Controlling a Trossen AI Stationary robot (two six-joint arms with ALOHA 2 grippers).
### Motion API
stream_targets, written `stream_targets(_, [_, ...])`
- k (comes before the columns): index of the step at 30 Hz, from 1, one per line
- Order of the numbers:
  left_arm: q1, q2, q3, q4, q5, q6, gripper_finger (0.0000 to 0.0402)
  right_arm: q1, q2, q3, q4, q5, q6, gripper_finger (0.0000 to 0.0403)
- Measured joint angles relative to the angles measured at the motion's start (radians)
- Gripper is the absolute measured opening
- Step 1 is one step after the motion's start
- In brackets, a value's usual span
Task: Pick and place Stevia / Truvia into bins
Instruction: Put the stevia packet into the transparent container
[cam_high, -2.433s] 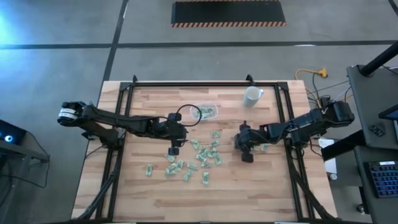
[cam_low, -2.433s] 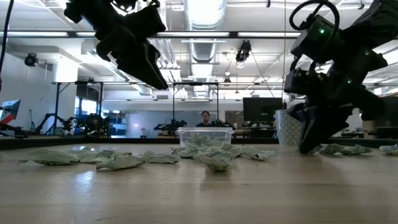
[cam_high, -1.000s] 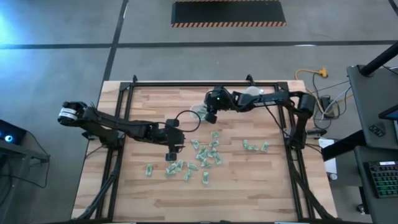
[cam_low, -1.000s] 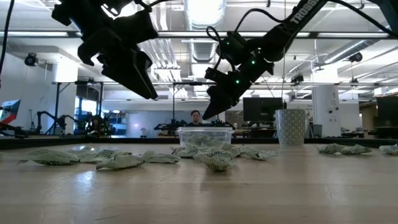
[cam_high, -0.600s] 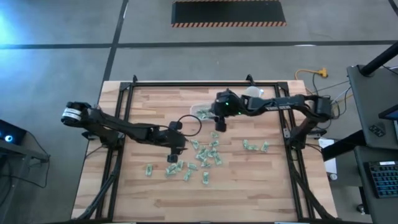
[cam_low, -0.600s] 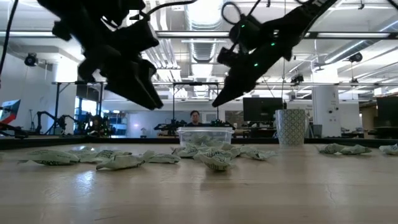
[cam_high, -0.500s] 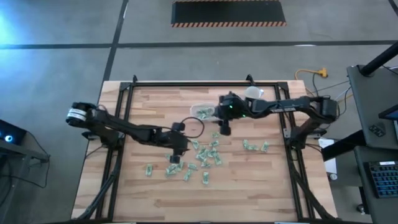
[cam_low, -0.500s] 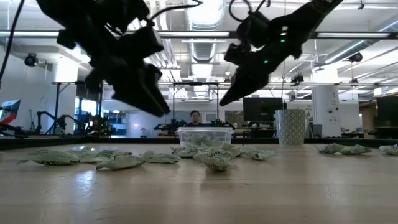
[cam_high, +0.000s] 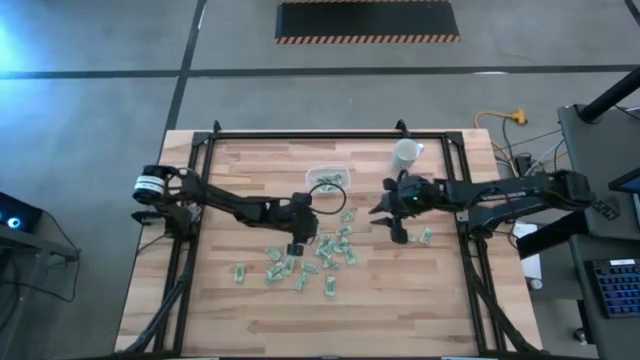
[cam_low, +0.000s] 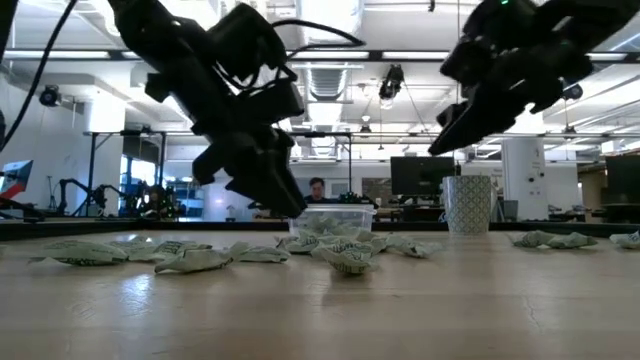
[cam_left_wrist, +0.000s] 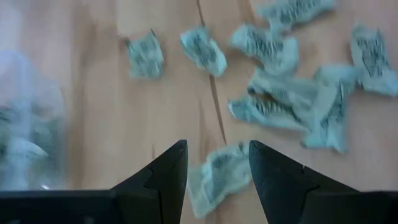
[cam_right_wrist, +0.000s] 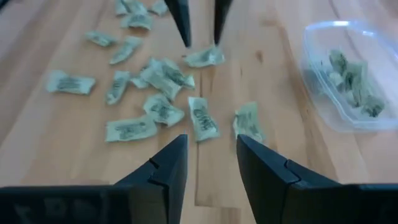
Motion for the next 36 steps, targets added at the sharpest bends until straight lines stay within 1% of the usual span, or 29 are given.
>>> stream_targets(5, [0.025, 0.030, 0.037, -0.112, 0.021, -0.002, 0.0155, 0.005, -0.116, -0.034, 0.019, 0.009, 0.001, 0.0126])
stream_targets(7, [0.031, 0.042, 0.044, -0.119, 0.029, -0.002, 0.0155, 0.005, -0.152, -0.040, 0.016, 0.009, 0.000, 0.0124])
stream_targets(11, [0.046, 0.060, 0.053, -0.118, 0.047, -0.002, 0.0155, 0.008, -0.186, -0.039, 0.017, 0.010, -0.002, 0.0123])
stream_targets(15, [0.063, 0.073, 0.052, -0.129, 0.071, -0.021, 0.0152, 0.012, -0.183, -0.040, 0.017, 0.010, 0.000, 0.0122])
stream_targets(17, [0.069, 0.074, 0.052, -0.138, 0.078, -0.032, 0.0141, 0.012, -0.174, -0.040, 0.016, 0.010, 0.000, 0.0121])
stream_targets(20, [0.070, 0.074, 0.051, -0.145, 0.083, -0.032, 0.0115, 0.012, -0.156, -0.040, 0.016, 0.010, 0.000, 0.0120])
stream_targets(23, [0.070, 0.067, 0.048, -0.153, 0.086, -0.031, 0.0078, 0.012, -0.145, -0.040, 0.016, 0.010, 0.000, 0.0120])
stream_targets(27, [0.070, 0.043, 0.046, -0.162, 0.083, -0.030, 0.0018, 0.011, -0.142, -0.040, 0.017, 0.010, 0.000, 0.0118])
stream_targets(28, [0.070, 0.033, 0.046, -0.163, 0.082, -0.030, 0.0010, 0.011, -0.142, -0.040, 0.018, 0.010, 0.000, 0.0118])
stream_targets(32, [0.070, -0.006, 0.047, -0.162, 0.066, -0.030, 0.0008, 0.011, -0.142, -0.040, 0.019, 0.010, 0.000, 0.0117])
stream_targets(36, [0.070, -0.045, 0.052, -0.136, -0.041, -0.005, 0.0008, 0.011, -0.142, -0.040, 0.019, 0.010, 0.000, 0.0113])
